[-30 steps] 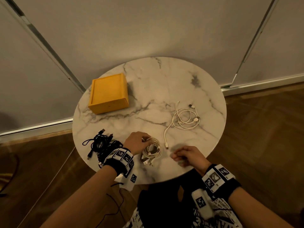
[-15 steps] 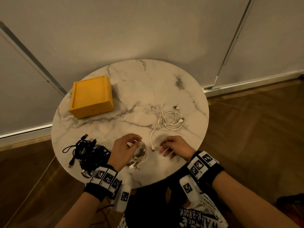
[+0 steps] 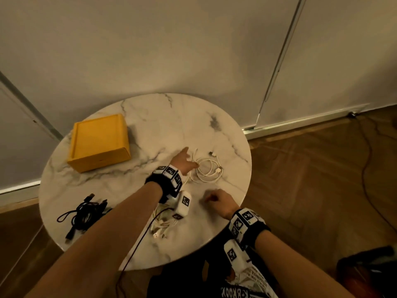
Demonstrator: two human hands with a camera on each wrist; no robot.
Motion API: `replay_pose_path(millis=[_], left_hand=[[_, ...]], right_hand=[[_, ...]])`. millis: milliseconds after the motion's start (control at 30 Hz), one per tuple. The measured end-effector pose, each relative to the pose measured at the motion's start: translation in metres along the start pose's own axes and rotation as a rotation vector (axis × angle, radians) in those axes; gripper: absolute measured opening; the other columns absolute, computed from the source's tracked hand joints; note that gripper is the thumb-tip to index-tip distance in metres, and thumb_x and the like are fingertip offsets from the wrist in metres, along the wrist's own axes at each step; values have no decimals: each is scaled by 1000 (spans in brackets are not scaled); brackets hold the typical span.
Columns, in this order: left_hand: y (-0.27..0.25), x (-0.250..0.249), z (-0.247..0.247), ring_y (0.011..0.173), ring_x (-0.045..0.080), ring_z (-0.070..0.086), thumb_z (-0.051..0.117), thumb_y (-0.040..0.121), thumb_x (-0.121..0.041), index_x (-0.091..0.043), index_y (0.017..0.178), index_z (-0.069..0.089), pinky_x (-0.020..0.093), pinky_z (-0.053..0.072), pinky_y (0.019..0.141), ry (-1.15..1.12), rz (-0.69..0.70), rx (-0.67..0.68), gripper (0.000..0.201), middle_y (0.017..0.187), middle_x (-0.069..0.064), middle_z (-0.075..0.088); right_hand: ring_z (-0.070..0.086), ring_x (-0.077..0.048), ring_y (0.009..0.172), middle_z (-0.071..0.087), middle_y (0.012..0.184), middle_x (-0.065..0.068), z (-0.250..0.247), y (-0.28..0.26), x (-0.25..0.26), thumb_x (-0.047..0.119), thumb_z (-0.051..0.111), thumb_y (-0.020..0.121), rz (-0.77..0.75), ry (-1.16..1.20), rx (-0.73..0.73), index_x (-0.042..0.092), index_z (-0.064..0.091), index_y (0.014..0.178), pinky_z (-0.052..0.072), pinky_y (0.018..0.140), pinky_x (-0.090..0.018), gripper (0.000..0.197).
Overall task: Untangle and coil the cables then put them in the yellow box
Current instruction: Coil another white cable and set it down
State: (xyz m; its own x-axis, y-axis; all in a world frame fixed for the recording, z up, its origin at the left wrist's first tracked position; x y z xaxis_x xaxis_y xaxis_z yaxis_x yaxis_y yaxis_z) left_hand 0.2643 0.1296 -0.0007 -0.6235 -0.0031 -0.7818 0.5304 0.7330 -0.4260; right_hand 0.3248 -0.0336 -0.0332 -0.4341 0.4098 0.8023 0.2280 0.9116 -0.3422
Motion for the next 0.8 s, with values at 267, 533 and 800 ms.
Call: replay_pose_path(millis=[267, 533, 800], left_hand=[[-25, -130, -76, 43, 7, 51, 55, 95, -15, -13, 73, 71, 26, 44, 50, -142, 434, -204, 27, 48, -5, 61], [-82, -236, -150, 66, 17, 64, 53, 98, -27, -4, 83, 70, 31, 54, 58, -68, 585, -215, 32, 72, 8, 69], [-110, -244, -133, 51, 6, 56, 57, 94, -27, -9, 69, 73, 17, 42, 52, 339, 652, -212, 35, 57, 3, 64]], right_hand=[[62, -23, 99, 70, 102, -7, -3, 15, -25, 14, 62, 81, 89, 69, -49, 21, 71, 90, 47, 95, -35, 14], [50, -9, 57, 58, 68, 0, -21, 15, -13, 5, 60, 86, 113, 188, -74, 16, 63, 80, 40, 52, -20, 13], [60, -14, 92, 62, 107, 1, -165, -23, 158, 3, 60, 85, -390, 480, -593, 22, 56, 112, 45, 72, -24, 34]])
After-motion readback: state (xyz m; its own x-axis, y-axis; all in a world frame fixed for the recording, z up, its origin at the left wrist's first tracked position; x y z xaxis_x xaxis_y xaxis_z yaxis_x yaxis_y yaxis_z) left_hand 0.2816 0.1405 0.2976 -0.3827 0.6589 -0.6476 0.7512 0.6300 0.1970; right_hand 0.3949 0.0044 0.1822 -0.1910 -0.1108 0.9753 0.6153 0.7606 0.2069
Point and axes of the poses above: each hand's wrist, its own y-axis towards the middle knuckle, its own z-axis out of the palm, x = y × z, the point moved 7 cm from there along y, towards the middle knuckle
